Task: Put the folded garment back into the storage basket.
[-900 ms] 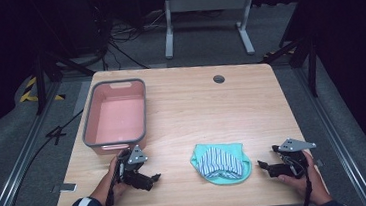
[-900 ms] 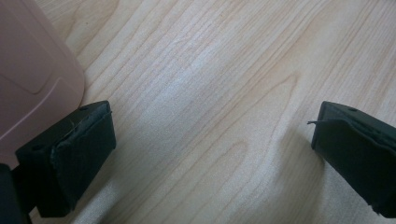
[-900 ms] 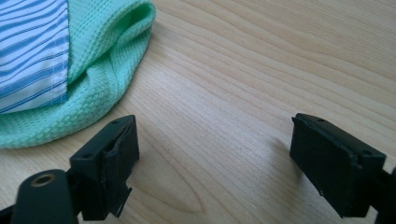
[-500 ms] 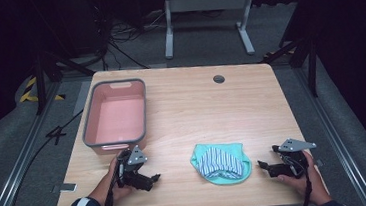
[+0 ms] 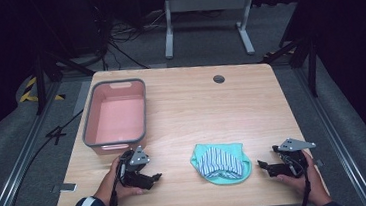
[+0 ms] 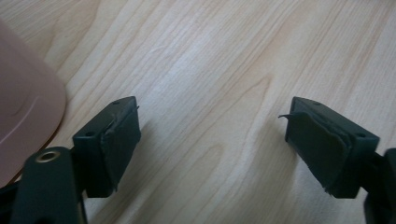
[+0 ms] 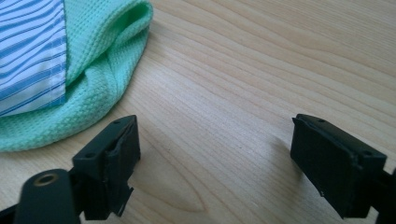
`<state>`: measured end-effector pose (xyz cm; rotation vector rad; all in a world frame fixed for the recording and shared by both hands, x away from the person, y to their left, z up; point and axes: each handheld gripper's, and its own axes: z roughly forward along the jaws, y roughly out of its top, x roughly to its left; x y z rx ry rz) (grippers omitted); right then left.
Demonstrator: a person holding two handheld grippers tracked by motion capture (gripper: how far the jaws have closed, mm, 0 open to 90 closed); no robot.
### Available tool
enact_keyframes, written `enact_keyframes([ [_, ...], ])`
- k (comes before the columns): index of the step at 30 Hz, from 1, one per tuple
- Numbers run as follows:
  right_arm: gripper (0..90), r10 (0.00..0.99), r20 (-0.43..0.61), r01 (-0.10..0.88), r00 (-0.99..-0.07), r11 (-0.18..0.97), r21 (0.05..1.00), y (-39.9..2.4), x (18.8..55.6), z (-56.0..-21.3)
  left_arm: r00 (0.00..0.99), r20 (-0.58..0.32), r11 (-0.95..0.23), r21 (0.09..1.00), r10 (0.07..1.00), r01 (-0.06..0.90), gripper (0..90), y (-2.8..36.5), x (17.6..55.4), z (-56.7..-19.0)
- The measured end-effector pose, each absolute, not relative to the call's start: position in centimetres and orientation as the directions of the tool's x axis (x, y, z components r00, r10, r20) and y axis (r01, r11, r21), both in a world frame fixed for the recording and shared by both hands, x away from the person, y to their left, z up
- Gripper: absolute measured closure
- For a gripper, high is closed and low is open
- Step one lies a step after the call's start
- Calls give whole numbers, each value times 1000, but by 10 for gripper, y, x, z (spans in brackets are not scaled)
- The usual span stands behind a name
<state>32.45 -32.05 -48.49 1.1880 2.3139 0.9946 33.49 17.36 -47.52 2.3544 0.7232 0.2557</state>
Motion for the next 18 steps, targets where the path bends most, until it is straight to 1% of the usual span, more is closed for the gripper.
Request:
enact_keyframes([
  [1, 201, 811, 6, 563, -585, 401, 723, -319, 324, -484, 828, 0, -634, 643, 561, 429, 156, 172, 334, -474],
  [3, 244, 807, 0, 557, -590, 407, 724, -317, 324, -481, 831, -1, -629, 654, 556, 421, 196, 169, 334, -470],
  [5, 290, 799, 15, 540, -602, 393, 744, -314, 322, -474, 829, -5, -619, 662, 560, 422, 194, 165, 335, -466],
  [10, 331, 764, 10, 509, -646, 421, 751, -296, 320, -460, 837, -24, -591, 697, 547, 406, 226, 147, 340, -457],
  [16, 378, 740, -11, 497, -672, 462, 735, -274, 326, -457, 858, -5, -609, 702, 513, 368, 244, 117, 349, -452],
  [18, 394, 737, -20, 492, -676, 471, 732, -269, 329, -457, 856, -6, -605, 705, 517, 371, 256, 107, 355, -452],
])
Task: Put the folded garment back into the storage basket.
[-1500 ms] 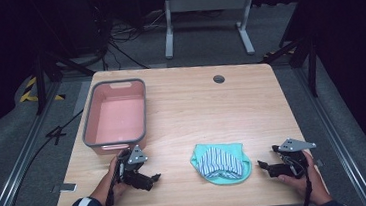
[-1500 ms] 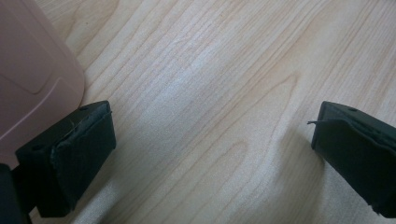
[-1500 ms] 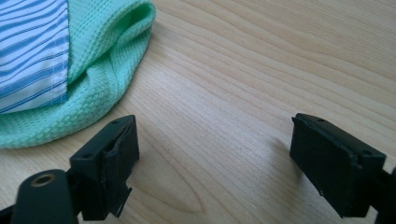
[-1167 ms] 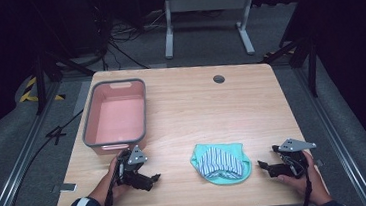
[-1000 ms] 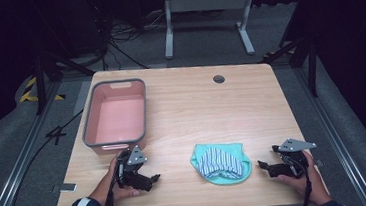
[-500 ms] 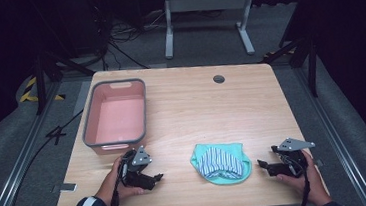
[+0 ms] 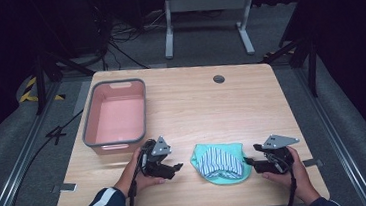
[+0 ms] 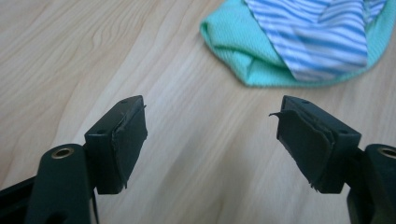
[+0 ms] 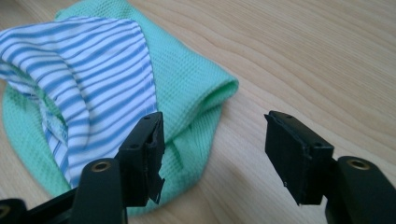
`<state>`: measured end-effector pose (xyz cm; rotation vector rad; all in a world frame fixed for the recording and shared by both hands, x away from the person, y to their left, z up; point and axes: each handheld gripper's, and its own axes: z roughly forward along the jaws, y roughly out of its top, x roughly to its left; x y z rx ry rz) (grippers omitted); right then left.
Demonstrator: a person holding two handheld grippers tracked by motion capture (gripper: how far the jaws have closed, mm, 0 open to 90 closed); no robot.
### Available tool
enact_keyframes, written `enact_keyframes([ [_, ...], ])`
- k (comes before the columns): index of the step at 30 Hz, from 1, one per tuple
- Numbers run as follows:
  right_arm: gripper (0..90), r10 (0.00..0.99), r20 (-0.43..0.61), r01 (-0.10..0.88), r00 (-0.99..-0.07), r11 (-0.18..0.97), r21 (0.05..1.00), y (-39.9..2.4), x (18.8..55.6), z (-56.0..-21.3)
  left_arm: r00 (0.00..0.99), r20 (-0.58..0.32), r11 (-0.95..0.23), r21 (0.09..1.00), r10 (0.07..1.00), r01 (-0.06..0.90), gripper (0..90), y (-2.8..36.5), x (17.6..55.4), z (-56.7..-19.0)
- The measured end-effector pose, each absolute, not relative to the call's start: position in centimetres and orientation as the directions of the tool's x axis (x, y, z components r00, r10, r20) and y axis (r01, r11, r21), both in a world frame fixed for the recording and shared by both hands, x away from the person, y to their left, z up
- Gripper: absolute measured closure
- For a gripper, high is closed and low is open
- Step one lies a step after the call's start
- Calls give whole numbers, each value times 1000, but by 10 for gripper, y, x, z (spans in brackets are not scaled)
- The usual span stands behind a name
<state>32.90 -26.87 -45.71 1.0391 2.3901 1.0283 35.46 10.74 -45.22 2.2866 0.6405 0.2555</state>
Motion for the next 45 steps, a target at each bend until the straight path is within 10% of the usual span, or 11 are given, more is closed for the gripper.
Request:
enact_keyframes([
  [29, 437, 776, 21, 554, -630, 431, 713, -247, 339, -478, 834, -21, -594, 692, 552, 411, 194, 53, 374, -483],
  [45, 773, 752, 54, 557, -657, 435, 708, -242, 336, -476, 868, -36, -599, 709, 495, 371, 704, 52, 370, -479],
])
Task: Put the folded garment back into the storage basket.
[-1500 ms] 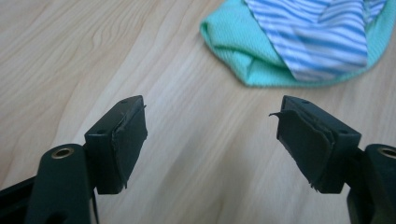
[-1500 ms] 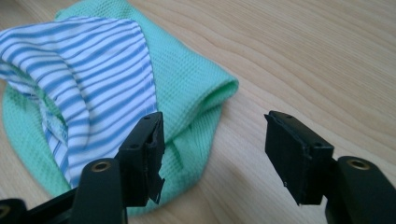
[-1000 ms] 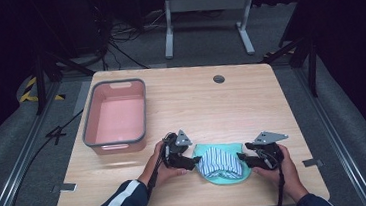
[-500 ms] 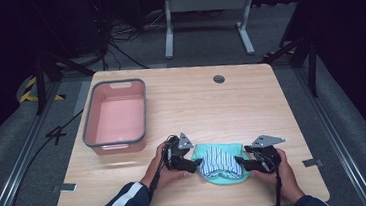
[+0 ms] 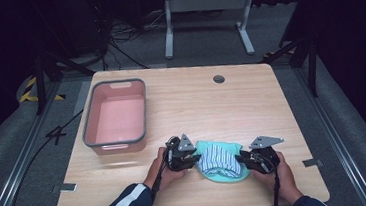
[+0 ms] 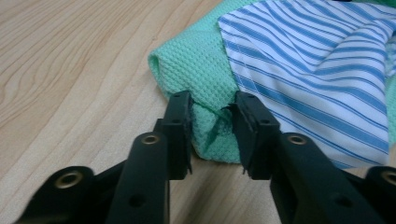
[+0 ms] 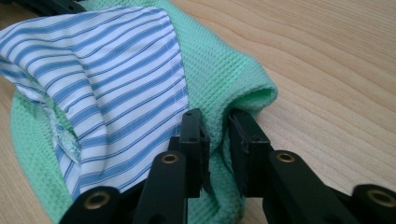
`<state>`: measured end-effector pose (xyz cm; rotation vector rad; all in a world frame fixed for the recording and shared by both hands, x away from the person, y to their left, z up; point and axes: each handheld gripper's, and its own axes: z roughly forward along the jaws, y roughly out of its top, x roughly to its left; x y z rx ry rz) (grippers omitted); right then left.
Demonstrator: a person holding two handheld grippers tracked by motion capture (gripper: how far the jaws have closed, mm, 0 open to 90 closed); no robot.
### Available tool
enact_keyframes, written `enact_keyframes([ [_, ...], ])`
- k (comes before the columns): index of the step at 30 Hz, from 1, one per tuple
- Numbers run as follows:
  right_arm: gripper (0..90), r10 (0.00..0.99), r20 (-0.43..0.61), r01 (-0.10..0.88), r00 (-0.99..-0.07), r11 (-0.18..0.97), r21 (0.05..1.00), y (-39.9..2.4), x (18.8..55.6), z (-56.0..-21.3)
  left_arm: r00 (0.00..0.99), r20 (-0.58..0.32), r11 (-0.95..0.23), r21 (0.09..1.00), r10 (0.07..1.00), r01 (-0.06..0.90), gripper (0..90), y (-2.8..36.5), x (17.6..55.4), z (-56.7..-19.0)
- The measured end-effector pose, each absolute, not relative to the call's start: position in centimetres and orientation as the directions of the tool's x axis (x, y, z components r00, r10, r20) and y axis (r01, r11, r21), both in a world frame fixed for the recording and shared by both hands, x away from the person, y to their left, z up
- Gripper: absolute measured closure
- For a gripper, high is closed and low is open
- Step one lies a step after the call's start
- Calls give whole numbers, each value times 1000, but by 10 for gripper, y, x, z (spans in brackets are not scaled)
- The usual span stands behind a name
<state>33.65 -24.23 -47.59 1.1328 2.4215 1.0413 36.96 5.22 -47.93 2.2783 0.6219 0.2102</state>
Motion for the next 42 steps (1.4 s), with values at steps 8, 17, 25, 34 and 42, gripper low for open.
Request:
enact_keyframes([
  [8, 813, 754, 52, 557, -655, 435, 708, -242, 336, -475, 880, -37, -607, 711, 473, 356, 823, 53, 368, -479],
  [17, 823, 750, 55, 540, -659, 422, 728, -245, 335, -466, 892, -31, -622, 706, 452, 339, 850, 51, 367, -472],
  [25, 824, 749, 62, 533, -660, 408, 742, -248, 334, -458, 896, -41, -619, 709, 441, 337, 852, 50, 366, -461],
  [34, 825, 753, 61, 519, -655, 390, 760, -253, 335, -444, 900, -47, -609, 721, 434, 331, 852, 48, 369, -446],
  [42, 826, 754, 61, 514, -654, 384, 767, -248, 338, -436, 901, -26, -622, 715, 433, 319, 853, 46, 372, -435],
])
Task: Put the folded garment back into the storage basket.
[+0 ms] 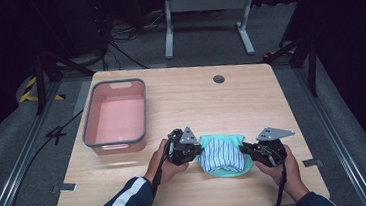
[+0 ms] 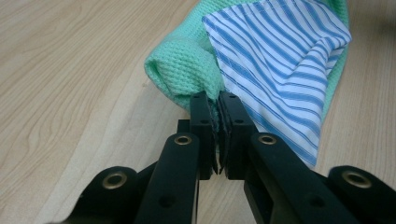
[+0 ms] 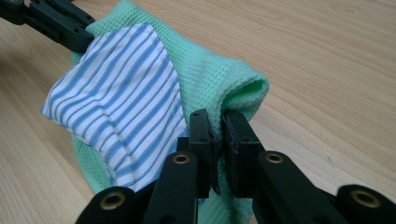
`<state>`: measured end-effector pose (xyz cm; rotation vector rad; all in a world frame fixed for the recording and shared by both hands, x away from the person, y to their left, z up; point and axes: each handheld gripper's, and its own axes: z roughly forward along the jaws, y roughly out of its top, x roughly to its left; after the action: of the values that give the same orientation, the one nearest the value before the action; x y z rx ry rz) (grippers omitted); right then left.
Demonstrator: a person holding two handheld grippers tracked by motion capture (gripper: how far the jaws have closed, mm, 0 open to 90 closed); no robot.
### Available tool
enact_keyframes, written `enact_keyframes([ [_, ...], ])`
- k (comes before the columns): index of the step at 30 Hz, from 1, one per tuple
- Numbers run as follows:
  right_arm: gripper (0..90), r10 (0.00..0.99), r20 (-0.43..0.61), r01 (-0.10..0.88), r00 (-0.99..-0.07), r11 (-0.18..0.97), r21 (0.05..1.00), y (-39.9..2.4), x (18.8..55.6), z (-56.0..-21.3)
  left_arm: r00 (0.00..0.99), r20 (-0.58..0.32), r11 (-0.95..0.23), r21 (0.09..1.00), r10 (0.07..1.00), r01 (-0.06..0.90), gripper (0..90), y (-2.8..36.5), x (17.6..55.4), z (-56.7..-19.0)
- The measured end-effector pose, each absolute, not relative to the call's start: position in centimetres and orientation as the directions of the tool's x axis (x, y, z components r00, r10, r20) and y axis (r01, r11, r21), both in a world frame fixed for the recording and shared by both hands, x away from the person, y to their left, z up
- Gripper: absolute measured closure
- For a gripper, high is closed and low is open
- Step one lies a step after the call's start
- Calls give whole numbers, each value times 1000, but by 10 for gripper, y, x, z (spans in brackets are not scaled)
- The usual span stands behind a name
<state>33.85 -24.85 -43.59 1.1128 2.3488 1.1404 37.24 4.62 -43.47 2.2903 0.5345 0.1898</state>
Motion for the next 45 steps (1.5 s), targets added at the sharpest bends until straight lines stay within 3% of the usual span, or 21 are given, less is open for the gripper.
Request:
enact_keyframes([
  [25, 827, 743, 55, 482, -668, 375, 792, -230, 362, -399, 879, 33, -614, 728, 475, 305, 854, 68, 389, -389],
  [45, 826, 724, 24, 439, -690, 392, 809, -189, 382, -361, 835, 89, -610, 726, 542, 318, 854, 105, 397, -356],
])
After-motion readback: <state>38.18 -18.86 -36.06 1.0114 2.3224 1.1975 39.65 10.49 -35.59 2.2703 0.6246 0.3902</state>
